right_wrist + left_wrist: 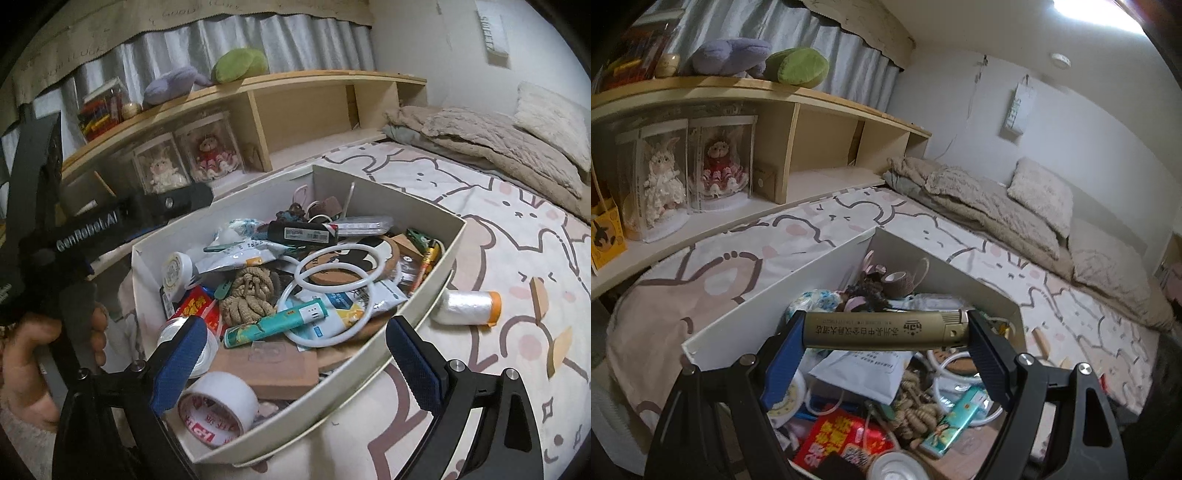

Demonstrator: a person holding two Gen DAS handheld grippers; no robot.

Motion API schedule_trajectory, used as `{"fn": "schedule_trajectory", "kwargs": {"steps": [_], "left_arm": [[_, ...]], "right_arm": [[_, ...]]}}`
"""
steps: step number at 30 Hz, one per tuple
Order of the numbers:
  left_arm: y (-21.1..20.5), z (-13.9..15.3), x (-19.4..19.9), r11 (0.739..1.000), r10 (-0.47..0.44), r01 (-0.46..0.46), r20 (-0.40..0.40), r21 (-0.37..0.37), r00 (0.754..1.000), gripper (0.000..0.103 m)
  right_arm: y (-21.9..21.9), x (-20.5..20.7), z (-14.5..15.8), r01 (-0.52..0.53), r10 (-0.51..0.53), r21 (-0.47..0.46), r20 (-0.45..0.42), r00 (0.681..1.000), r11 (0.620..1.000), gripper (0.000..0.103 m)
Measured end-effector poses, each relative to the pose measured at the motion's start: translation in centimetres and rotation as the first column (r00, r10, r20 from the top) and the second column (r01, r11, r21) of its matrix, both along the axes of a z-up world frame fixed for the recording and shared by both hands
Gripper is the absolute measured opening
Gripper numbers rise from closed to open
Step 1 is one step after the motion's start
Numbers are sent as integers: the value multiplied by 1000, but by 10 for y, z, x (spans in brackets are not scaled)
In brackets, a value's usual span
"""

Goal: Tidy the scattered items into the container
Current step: 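Release the teal lighter into the shoebox while the left tool carries the gold lighter, then lower the gold lighter into the shoebox and open the left tool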

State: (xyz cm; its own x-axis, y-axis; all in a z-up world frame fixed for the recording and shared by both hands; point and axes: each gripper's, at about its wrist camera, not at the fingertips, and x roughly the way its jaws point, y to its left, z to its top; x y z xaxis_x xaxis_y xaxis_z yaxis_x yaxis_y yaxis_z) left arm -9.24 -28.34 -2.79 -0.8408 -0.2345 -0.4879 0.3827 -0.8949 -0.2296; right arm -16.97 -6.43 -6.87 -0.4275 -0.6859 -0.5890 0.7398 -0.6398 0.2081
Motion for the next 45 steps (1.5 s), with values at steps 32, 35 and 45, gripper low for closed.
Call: {"fn": "schedule_trajectory", "kwargs": {"steps": [32, 35, 45], "left_arm": [[4, -27, 22, 984, -70, 102, 209, -144, 975, 103], [2, -26, 25, 985, -65, 95, 205, -144, 977, 103], [2, -20, 32, 985, -60, 90, 196, -146, 979, 103]], "right_arm": [[7, 16, -1, 23, -22, -45, 24, 999, 999, 97], [6, 18, 0, 23, -22, -45, 22, 1000, 999, 97], [3, 24, 4, 20, -20, -45, 12, 1000, 999, 97]]}}
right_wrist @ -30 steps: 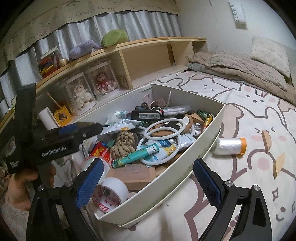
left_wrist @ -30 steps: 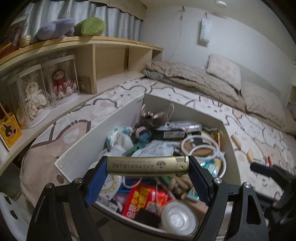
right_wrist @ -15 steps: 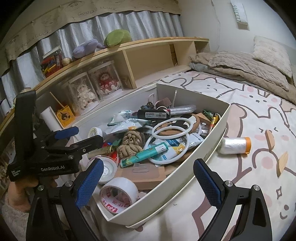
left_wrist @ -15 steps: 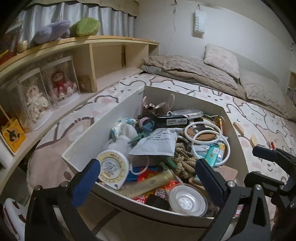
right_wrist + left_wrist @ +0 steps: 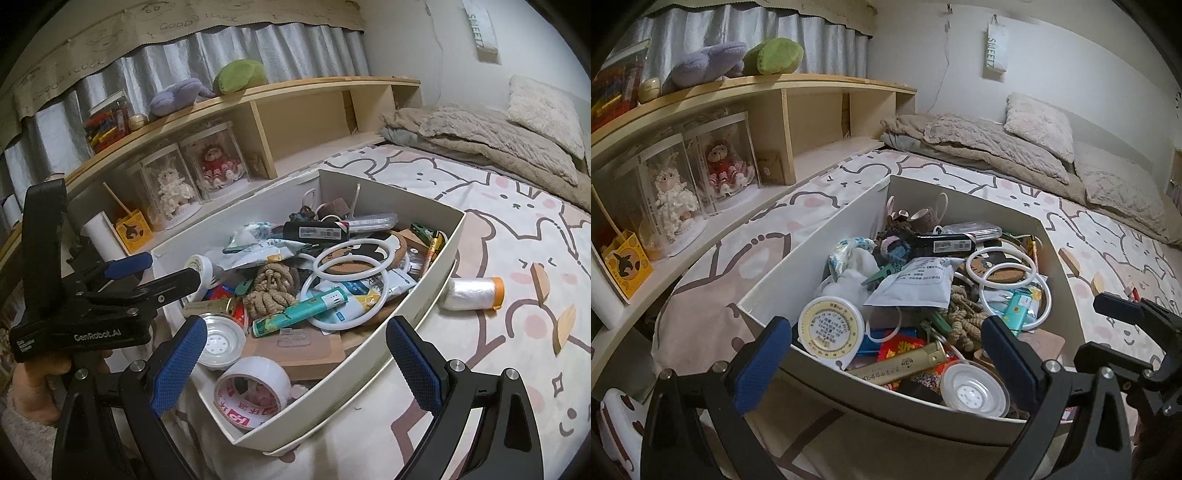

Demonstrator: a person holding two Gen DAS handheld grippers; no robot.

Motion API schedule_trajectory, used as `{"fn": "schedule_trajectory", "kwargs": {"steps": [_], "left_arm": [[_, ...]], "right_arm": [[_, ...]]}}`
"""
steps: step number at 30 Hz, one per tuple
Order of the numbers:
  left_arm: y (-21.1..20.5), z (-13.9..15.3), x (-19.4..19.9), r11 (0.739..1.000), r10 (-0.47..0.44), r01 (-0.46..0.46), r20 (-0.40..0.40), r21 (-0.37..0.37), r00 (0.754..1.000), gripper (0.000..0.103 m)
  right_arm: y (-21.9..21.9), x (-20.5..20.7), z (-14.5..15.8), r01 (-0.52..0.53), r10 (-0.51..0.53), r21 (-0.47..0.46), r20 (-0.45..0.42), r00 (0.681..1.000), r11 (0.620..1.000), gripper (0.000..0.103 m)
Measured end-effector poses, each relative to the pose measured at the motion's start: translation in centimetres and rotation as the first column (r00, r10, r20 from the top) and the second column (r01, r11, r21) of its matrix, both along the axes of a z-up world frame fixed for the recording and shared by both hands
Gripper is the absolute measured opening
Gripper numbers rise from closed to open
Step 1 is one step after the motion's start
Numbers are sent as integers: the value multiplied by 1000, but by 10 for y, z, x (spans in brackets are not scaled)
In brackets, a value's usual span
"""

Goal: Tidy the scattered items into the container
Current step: 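Lower the gold lighter into the shoebox and open the left tool, then withdraw both tools from the shoebox toward the white spool and wooden blocks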

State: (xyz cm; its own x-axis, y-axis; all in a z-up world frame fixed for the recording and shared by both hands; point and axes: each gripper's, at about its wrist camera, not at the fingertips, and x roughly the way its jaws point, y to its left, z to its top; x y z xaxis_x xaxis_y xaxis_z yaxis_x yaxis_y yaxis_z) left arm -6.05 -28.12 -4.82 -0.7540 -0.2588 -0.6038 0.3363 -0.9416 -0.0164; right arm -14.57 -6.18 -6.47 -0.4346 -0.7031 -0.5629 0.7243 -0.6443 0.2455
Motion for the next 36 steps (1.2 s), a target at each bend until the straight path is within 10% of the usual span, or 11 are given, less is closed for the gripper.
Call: {"fn": "schedule_trajectory", "kwargs": {"steps": [36], "left_arm": [[53, 26, -4, 1000, 0, 0, -39, -17, 999, 103]], "right_arm": [[66, 0, 24, 139, -139, -1, -88, 986, 990, 103]]}}
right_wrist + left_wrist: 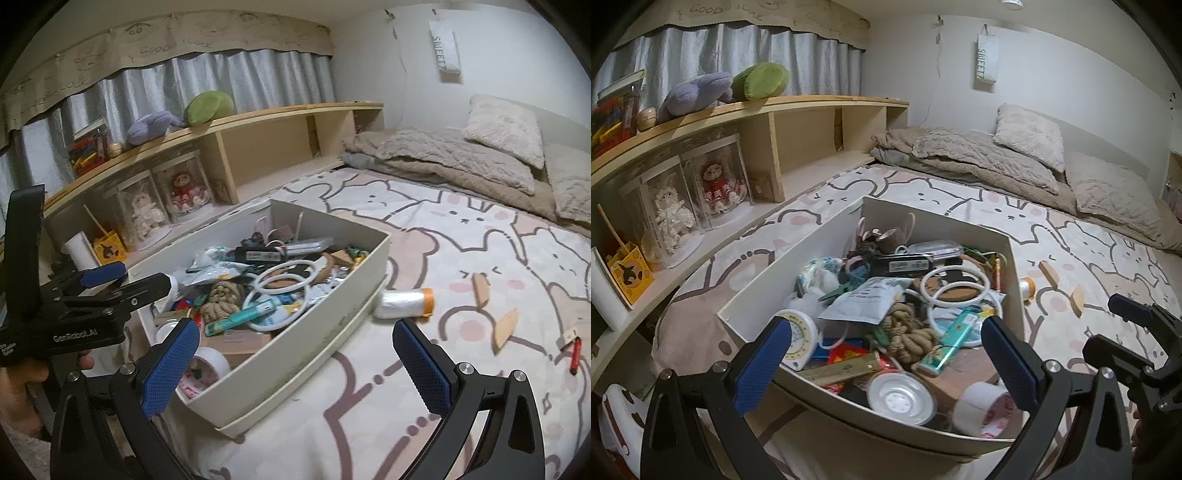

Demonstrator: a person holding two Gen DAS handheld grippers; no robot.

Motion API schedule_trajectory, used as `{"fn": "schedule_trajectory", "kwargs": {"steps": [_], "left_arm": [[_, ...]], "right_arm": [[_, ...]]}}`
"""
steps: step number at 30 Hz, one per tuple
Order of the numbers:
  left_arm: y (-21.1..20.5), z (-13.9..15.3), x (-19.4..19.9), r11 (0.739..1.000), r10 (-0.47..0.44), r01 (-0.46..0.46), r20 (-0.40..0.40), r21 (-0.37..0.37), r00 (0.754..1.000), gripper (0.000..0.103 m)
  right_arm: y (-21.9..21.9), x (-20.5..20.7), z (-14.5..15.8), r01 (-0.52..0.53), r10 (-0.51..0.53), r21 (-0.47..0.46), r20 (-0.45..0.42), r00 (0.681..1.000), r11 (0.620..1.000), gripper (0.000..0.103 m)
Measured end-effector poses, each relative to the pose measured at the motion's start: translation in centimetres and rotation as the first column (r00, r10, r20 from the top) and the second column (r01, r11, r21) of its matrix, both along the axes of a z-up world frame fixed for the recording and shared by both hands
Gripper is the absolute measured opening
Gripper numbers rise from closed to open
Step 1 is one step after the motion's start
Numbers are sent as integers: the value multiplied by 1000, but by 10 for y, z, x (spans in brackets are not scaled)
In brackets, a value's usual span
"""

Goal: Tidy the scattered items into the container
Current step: 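Withdraw both tools from the shoebox toward the white spool and wooden blocks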

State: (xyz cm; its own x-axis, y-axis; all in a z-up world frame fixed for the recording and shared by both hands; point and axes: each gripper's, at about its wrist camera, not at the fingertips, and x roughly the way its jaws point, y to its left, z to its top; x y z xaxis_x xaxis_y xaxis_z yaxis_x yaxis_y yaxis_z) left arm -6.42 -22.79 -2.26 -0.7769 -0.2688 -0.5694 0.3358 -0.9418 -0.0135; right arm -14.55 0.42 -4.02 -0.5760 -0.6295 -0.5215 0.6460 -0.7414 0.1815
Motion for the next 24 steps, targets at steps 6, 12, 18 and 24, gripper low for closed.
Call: {"fn": "schedule_trajectory", "kwargs": {"steps": [6, 12, 18, 24], "left_arm": [[15, 3, -5, 1000, -21, 21, -5, -6, 1000, 103], [25, 5, -8, 999, -39, 39, -12, -4, 999, 103], [39, 8, -15, 998, -65, 65, -35, 6, 997, 103], [60, 11, -28, 994, -107, 106, -48, -9, 993, 103]], "right_arm": [[16, -3, 3, 29, -29, 3, -10, 1000, 1000, 103], [30, -4, 5, 58, -57, 8, -20, 998, 998, 103], [51, -9, 11, 103, -103, 8, -39, 994, 995, 103], [75, -11, 20, 144, -143, 12, -66, 988, 990, 103]]}}
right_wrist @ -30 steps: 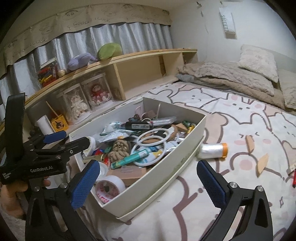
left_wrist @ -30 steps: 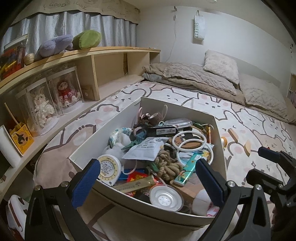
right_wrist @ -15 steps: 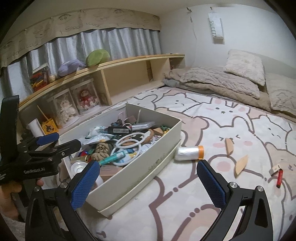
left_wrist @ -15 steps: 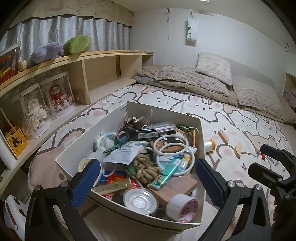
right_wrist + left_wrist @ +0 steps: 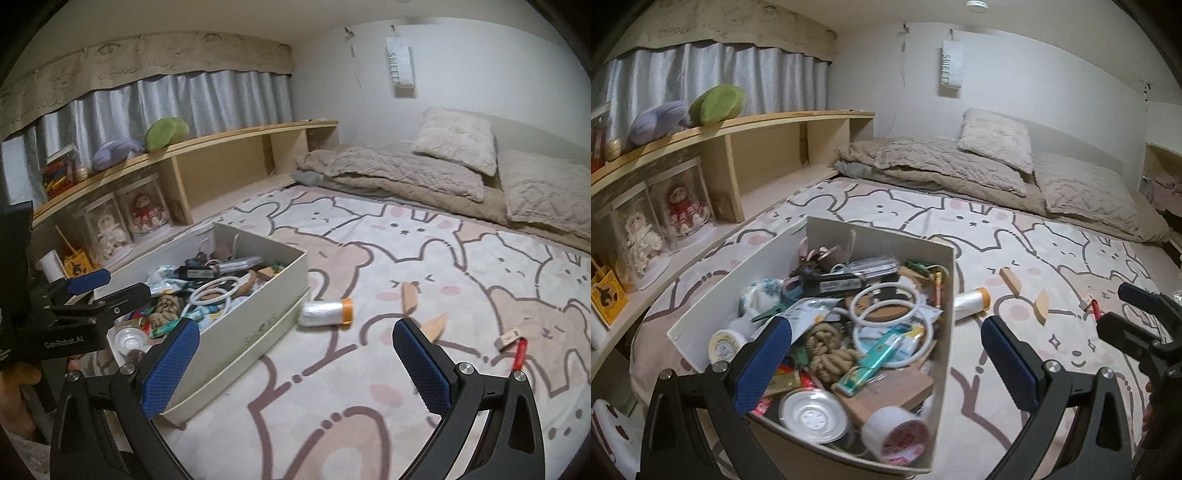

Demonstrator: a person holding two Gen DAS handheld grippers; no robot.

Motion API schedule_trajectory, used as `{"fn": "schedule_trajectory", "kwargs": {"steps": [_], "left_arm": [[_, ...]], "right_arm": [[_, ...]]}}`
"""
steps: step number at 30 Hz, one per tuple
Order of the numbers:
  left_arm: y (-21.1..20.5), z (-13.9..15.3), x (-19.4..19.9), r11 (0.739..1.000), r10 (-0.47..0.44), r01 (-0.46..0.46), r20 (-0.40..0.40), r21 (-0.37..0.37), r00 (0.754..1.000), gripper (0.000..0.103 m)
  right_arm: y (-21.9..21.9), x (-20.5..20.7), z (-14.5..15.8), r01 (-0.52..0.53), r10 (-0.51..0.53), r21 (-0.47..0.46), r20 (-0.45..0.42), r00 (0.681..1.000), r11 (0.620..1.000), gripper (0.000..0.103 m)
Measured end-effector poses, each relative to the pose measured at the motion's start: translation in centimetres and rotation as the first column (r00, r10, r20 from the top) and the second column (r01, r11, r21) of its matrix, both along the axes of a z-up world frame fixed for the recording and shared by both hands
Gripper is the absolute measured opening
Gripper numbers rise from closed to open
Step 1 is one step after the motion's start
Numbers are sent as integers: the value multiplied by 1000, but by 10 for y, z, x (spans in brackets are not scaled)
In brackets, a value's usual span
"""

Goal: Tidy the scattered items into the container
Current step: 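Withdraw both tools from the shoebox toward the white spool and wooden blocks, then move the left tool toward the leaf-shaped wooden block while the right tool approaches the red lighter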

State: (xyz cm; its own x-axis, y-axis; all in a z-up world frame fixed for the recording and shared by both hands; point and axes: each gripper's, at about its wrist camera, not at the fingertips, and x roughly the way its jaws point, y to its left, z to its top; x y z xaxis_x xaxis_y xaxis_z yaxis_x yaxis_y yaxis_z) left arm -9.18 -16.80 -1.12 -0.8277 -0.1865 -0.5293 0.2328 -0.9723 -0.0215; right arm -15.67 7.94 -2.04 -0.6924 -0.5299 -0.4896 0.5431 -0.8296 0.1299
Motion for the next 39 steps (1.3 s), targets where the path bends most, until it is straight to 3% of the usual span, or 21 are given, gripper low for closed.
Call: {"fn": "schedule_trajectory", "kwargs": {"steps": [19, 32, 39], "left_arm": [[70, 7, -48, 987, -158, 160, -72, 19, 985, 103], [118, 5, -73, 964, -266, 263, -123, -38, 956, 103], [136, -7, -84, 946, -325, 324, -113, -26, 939, 103]], "right_arm": [[102, -15, 20, 164, -161, 22, -92, 983, 986, 103], [160, -36, 2, 280, -280, -15, -88, 956, 960, 103], [182, -47, -17, 333, -333, -22, -53, 941, 943, 103]]}}
